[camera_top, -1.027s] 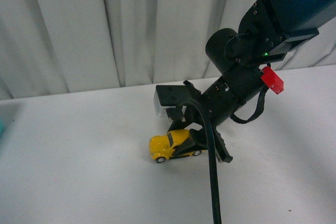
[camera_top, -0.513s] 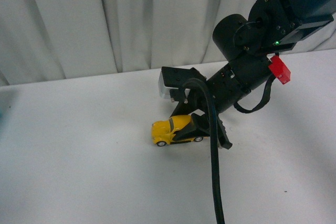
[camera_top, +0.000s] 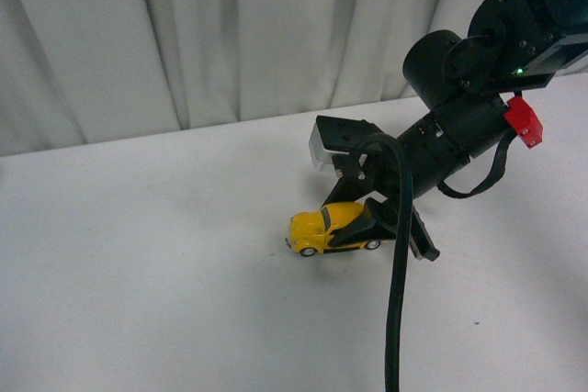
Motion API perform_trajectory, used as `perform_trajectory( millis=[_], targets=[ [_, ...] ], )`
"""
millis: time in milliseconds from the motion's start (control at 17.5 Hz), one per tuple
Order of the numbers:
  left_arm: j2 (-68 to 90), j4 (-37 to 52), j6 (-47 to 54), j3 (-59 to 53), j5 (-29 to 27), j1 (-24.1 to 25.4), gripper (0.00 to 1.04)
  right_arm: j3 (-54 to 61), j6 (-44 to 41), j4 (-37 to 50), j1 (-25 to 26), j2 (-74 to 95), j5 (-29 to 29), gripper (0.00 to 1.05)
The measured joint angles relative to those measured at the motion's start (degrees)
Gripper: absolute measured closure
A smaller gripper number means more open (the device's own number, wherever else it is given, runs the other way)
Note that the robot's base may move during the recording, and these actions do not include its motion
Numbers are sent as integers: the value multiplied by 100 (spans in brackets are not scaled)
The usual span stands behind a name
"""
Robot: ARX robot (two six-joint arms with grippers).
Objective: Wind up and store yellow beetle toy
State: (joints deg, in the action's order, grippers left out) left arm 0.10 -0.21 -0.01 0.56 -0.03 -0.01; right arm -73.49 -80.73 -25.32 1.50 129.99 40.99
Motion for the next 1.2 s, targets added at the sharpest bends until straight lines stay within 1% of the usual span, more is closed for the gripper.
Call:
perform_trajectory(
  millis=[114,570,856,1027,1084,1198],
  targets=[
    [0,0,0,0,-2,0,7,157,-175,-79,205,-81,-48,63],
    [0,0,2,0,0,0,7,570,-804,-566,772,-378,-192,63],
    [0,0,2,0,-2,0,7,577,-1104,-765,979,-417,-308,63],
    [0,0,0,0,0,0,7,573,-1318,-787,992,-417,-332,62],
    [0,0,0,0,-2,0,7,570,-1366,-791,977,-411,-535,50],
    [0,-2,2,0,0,0,7,575,-1497,-870,1021,-339,-592,31]
  ],
)
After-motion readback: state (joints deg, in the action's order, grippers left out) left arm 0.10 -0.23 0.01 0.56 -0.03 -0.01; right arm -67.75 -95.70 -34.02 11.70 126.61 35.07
